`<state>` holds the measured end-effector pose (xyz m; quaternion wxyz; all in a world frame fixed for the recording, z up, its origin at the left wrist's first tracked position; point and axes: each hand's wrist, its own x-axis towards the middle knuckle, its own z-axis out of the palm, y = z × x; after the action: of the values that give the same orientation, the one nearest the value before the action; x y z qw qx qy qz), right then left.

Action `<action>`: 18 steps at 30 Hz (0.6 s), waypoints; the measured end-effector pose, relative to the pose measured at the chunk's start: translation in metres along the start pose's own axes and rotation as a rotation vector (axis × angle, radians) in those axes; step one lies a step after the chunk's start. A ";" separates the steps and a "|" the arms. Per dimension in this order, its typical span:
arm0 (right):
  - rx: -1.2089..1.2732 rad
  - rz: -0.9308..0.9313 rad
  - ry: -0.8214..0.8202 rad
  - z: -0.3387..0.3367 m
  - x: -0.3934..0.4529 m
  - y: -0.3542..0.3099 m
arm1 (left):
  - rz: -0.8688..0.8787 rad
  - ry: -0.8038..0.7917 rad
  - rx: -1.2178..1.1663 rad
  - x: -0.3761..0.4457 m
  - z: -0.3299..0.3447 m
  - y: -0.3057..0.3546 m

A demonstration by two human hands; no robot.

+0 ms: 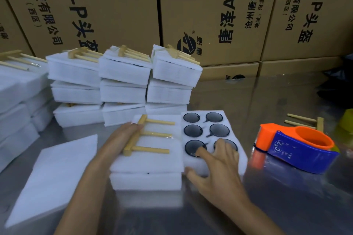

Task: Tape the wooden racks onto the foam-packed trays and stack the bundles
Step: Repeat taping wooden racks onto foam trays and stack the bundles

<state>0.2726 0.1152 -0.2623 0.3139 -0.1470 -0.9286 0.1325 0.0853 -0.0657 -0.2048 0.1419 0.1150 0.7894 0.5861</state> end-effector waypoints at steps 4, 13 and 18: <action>0.065 -0.069 -0.052 0.016 0.010 -0.024 | -0.044 0.057 0.018 -0.010 -0.036 -0.002; 0.017 -0.014 -0.082 0.002 0.005 -0.019 | 0.074 0.335 -0.094 -0.002 -0.056 -0.027; -0.013 0.022 -0.030 -0.003 -0.010 -0.016 | -0.440 0.555 0.617 -0.008 -0.098 -0.062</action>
<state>0.2791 0.0973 -0.2598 0.2976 -0.1575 -0.9323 0.1322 0.0566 -0.1739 -0.2369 0.0054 -0.1794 0.9405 0.2885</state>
